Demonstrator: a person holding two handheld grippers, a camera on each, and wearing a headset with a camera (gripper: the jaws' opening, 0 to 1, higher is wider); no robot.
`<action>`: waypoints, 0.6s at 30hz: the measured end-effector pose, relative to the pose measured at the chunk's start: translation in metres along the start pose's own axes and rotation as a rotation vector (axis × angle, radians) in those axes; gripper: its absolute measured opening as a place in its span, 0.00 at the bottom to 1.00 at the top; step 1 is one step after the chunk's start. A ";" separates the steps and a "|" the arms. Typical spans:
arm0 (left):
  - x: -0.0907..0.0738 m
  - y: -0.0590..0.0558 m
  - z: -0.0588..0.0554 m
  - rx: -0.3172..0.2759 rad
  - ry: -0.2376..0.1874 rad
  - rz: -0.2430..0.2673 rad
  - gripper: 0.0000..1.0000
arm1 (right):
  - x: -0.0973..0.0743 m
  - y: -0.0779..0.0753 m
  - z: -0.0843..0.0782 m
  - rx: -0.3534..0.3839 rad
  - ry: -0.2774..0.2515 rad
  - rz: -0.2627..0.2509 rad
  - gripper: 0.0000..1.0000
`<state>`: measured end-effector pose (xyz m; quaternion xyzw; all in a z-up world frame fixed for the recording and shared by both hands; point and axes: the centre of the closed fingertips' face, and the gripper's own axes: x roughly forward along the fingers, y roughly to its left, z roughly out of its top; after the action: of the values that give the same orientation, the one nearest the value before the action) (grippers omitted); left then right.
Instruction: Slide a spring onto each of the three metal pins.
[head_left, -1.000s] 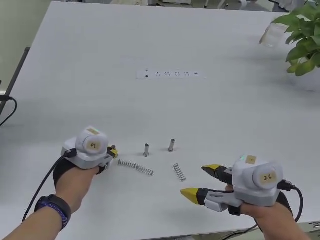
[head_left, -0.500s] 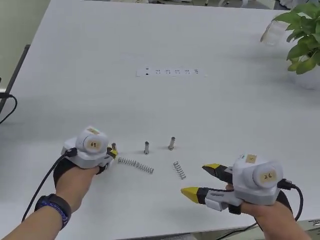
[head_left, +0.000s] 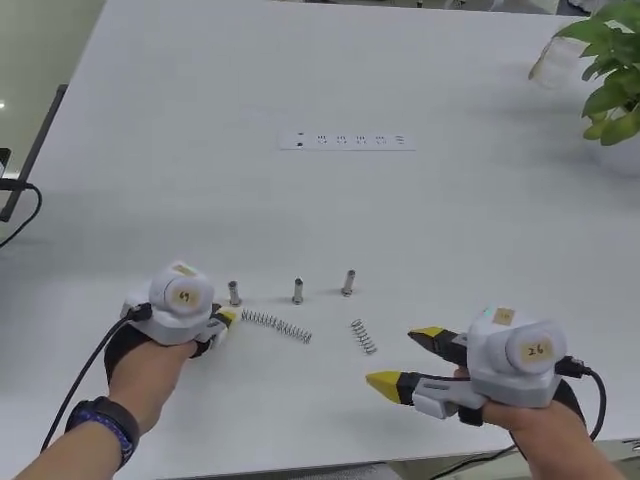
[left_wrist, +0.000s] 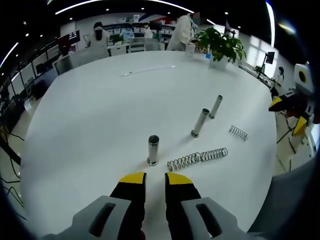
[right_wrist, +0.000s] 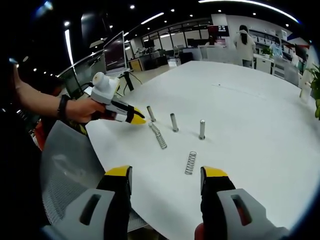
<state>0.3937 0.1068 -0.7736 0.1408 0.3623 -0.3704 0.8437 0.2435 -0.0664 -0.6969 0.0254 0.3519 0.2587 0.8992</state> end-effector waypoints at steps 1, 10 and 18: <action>-0.001 0.001 -0.002 -0.003 0.000 0.000 0.08 | 0.000 0.000 0.000 0.001 0.000 0.000 0.54; -0.014 0.004 -0.017 -0.023 0.001 0.013 0.09 | 0.006 -0.002 -0.002 0.002 0.002 0.006 0.53; -0.029 -0.003 -0.024 -0.070 -0.021 0.016 0.13 | 0.011 -0.003 -0.003 -0.001 0.007 0.011 0.52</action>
<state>0.3660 0.1321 -0.7691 0.1102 0.3651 -0.3521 0.8547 0.2500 -0.0636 -0.7064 0.0258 0.3548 0.2638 0.8966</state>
